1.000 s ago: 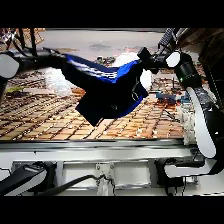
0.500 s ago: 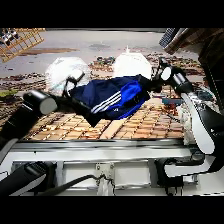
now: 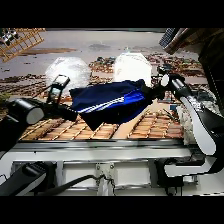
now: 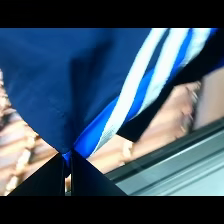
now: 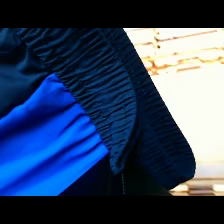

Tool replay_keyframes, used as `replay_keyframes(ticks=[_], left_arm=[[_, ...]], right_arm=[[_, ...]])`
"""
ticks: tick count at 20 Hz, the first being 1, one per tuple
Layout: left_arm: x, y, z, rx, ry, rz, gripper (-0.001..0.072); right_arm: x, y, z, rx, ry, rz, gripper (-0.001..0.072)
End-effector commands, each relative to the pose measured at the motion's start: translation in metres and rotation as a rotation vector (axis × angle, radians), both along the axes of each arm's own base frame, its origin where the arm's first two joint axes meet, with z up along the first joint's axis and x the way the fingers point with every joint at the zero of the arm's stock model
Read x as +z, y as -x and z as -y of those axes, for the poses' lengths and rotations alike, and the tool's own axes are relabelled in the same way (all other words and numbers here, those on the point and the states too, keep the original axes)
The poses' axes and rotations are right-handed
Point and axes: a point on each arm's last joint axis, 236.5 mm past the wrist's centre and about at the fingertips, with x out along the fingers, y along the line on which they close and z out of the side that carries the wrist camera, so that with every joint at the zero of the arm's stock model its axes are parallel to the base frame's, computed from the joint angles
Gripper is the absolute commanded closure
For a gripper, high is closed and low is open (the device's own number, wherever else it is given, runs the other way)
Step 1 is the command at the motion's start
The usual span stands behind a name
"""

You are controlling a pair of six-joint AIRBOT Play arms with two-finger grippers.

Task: Fold the clothes and pants, and hang the long-sleeved shirts on hangers.

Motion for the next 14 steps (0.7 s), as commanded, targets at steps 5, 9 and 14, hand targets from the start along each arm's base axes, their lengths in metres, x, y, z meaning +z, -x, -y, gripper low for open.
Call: replay_keyframes(ticks=[5, 9, 14], left_arm=[[-0.010, 0.036, 0.009, 0.023, 0.098, -0.145, 0.0708], [-0.035, 0.064, 0.012, -0.008, 0.072, -0.247, 0.0707], [-0.054, 0.085, 0.016, -0.006, 0.094, -0.336, 0.0704]], right_arm=[[-0.001, 0.014, 0.005, 0.030, 0.015, -0.051, 0.0669], [0.021, 0.012, 0.011, 0.063, 0.046, 0.000, 0.0669], [0.017, 0.032, 0.009, 0.105, 0.045, -0.067, 0.0668]])
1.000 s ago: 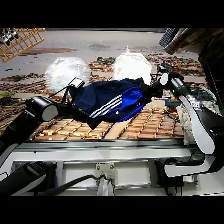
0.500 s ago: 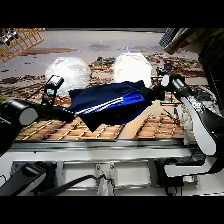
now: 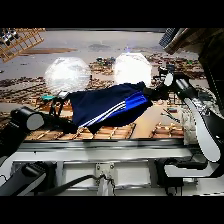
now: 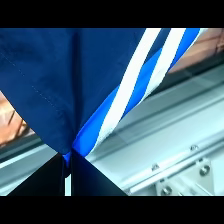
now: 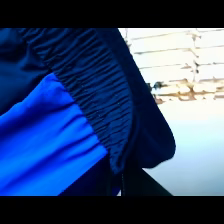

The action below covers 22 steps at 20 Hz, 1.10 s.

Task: Fold the clothes and pants, and hang the long-sleeved shirts on hangers.

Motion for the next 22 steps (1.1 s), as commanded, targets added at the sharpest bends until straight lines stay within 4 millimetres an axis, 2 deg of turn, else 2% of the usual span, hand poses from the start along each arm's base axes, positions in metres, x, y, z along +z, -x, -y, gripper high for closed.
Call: replay_keyframes(ticks=[1, 2, 3, 4, 6, 8, 11, 13, 15, 17, 18, 20, 22], left_arm=[[-0.012, 0.017, 0.004, -0.001, 0.020, -0.066, 0.0701], [-0.015, 0.019, 0.003, -0.004, 0.014, -0.073, 0.0594], [-0.017, 0.019, 0.002, -0.015, 0.009, -0.072, 0.0243], [-0.017, 0.020, 0.002, -0.015, 0.008, -0.075, -0.0007], [-0.017, 0.018, -0.002, -0.016, -0.008, -0.064, 0.0001], [-0.016, 0.014, -0.005, -0.016, -0.020, -0.047, 0.0008], [-0.004, 0.003, 0.001, 0.002, 0.007, -0.007, 0.0008], [0.007, -0.011, 0.009, 0.024, 0.043, 0.046, 0.0008], [0.020, -0.023, 0.021, 0.042, 0.105, 0.094, 0.0008], [0.033, -0.033, 0.038, 0.064, 0.191, 0.130, 0.0008], [0.039, -0.037, 0.047, 0.065, 0.235, 0.148, 0.0008], [0.051, -0.048, 0.060, 0.091, 0.312, 0.191, 0.0008], [0.059, -0.058, 0.065, 0.114, 0.351, 0.226, 0.0008]], right_arm=[[-0.002, 0.012, 0.001, 0.030, 0.007, -0.037, 0.0668], [-0.003, 0.016, 0.000, 0.048, 0.008, -0.051, 0.0610], [-0.003, 0.020, 0.001, 0.072, 0.012, -0.065, 0.0327], [-0.002, 0.022, 0.003, 0.081, 0.021, -0.071, 0.0015], [0.007, 0.016, 0.011, 0.076, 0.050, -0.027, 0.0013], [0.021, -0.010, 0.026, 0.017, 0.059, 0.089, 0.0014], [0.041, -0.044, 0.045, -0.058, -0.041, 0.189, 0.0019], [0.058, -0.070, 0.054, -0.102, -0.203, 0.255, 0.0019], [0.079, -0.095, 0.058, -0.132, -0.443, 0.323, 0.0017], [0.090, -0.100, 0.050, -0.094, -0.678, 0.299, 0.0007], [0.086, -0.097, 0.049, -0.071, -0.738, 0.265, 0.0007], [0.061, -0.094, 0.050, -0.037, -0.755, 0.202, 0.0007], [0.035, -0.089, 0.042, -0.010, -0.773, 0.141, 0.0008]])
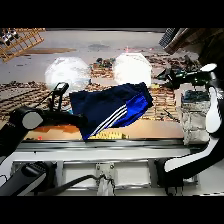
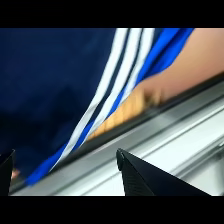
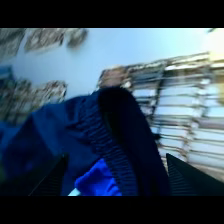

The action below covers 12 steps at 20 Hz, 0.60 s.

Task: Fold the clothes and pants, and hang the long-sleeved shirts on hangers.

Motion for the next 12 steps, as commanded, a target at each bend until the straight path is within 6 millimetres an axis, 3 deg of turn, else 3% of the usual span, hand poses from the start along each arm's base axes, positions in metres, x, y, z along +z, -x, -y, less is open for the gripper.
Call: replay_keyframes(ticks=[1, 4, 12], left_arm=[[0.020, -0.019, 0.016, 0.044, 0.103, 0.072, 0.0008], [0.020, -0.019, 0.016, 0.044, 0.103, 0.073, 0.0008], [0.023, -0.025, 0.016, 0.056, 0.112, 0.096, 0.0008]], right_arm=[[-0.023, 0.004, -0.013, 0.098, -0.119, -0.019, 0.0008], [-0.044, 0.008, -0.021, 0.162, -0.105, -0.019, 0.0011], [-0.063, 0.020, -0.039, 0.246, -0.126, -0.055, 0.0012]])
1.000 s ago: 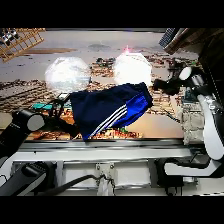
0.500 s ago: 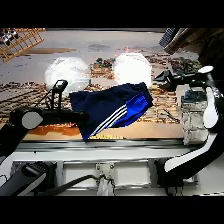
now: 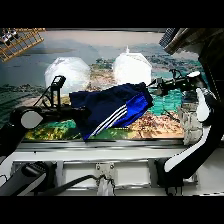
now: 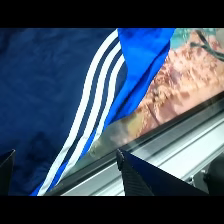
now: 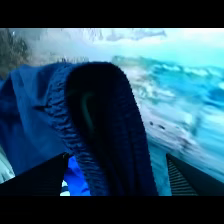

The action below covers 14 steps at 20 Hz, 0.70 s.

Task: Fold the clothes and pants, and hang the long-sleeved shirts on hangers.

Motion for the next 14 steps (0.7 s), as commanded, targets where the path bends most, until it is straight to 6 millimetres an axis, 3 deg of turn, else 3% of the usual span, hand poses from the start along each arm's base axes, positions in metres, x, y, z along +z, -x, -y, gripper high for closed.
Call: replay_keyframes(ticks=[1, 5, 8, 11, 14], left_arm=[[0.002, -0.003, 0.001, 0.006, 0.006, 0.011, 0.0008], [0.002, -0.003, 0.000, 0.006, 0.004, 0.013, 0.0008], [0.002, -0.003, 0.000, 0.006, 0.004, 0.013, 0.0008], [0.002, -0.004, 0.000, 0.007, 0.005, 0.016, 0.0008], [0.008, -0.012, 0.001, 0.025, 0.021, 0.049, 0.0008]], right_arm=[[-0.006, 0.008, -0.010, 0.048, -0.011, -0.007, 0.0012], [-0.020, 0.032, -0.023, 0.084, -0.037, -0.084, 0.0016], [-0.031, 0.055, -0.035, 0.113, -0.073, -0.145, 0.0097], [-0.033, 0.066, -0.047, 0.122, -0.110, -0.175, 0.0323], [-0.015, 0.056, -0.051, 0.101, -0.135, -0.122, 0.0667]])
